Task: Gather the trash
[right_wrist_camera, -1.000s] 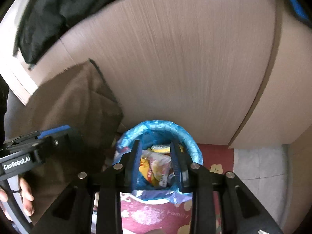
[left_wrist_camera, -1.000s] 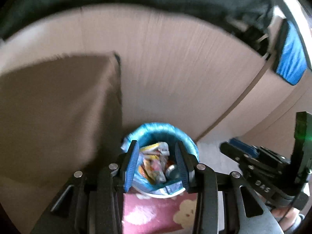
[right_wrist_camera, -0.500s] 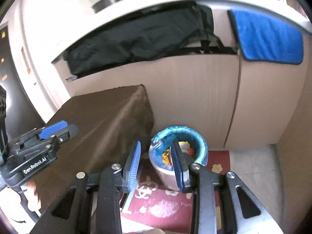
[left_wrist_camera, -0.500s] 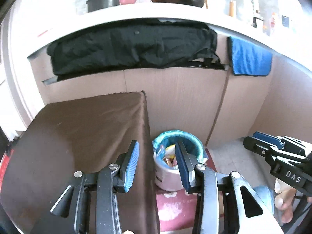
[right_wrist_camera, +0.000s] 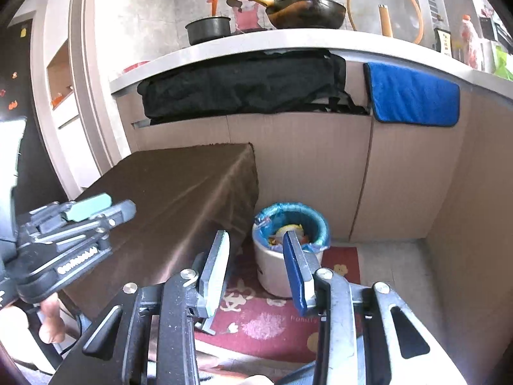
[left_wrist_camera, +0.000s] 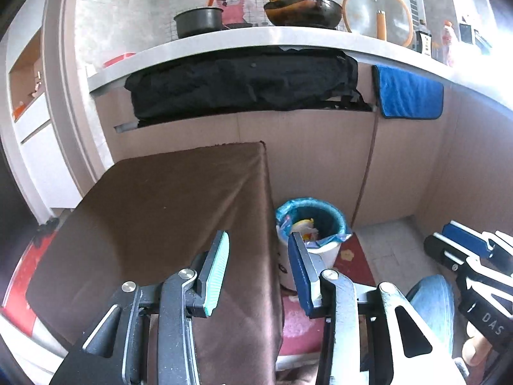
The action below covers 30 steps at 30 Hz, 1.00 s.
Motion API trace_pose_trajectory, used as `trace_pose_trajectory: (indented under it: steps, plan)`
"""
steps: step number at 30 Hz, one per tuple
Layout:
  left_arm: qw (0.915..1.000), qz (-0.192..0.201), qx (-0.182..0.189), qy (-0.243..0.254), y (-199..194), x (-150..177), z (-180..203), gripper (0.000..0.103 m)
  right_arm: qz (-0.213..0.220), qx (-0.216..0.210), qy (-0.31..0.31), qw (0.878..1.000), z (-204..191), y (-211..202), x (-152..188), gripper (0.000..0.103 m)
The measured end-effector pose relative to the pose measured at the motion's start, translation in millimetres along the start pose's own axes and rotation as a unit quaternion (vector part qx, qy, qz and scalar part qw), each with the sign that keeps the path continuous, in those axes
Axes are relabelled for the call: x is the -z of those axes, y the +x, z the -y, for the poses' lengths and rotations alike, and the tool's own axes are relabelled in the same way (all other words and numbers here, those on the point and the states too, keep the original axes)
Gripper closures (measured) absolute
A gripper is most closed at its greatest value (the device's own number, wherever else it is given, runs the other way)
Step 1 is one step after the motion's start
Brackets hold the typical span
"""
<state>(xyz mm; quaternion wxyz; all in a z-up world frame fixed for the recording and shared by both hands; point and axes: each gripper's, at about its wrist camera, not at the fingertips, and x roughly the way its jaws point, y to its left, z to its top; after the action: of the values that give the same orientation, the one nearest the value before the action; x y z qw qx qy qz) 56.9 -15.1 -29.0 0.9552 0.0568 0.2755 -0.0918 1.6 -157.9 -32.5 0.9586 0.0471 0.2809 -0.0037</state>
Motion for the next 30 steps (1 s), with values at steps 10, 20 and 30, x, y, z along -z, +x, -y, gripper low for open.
trace_pose_trajectory:
  steps: [10, 20, 30]
  plan:
    - [0.9993, 0.023, -0.017, -0.023, -18.5, 8.7, -15.2, 0.063, -0.013, 0.000, 0.004, 1.000, -3.5, -2.9, 10.8, 0.070]
    - [0.9994, 0.013, -0.012, -0.029, -17.4, 10.8, -18.8, 0.063, -0.009, -0.009, -0.005, 1.000, -0.8, -2.1, 9.4, 0.070]
    - [0.9995, 0.011, -0.011, -0.027, -17.3, 10.6, -19.4, 0.063, -0.012, -0.014, -0.006, 1.000, 4.6, -1.3, 7.3, 0.070]
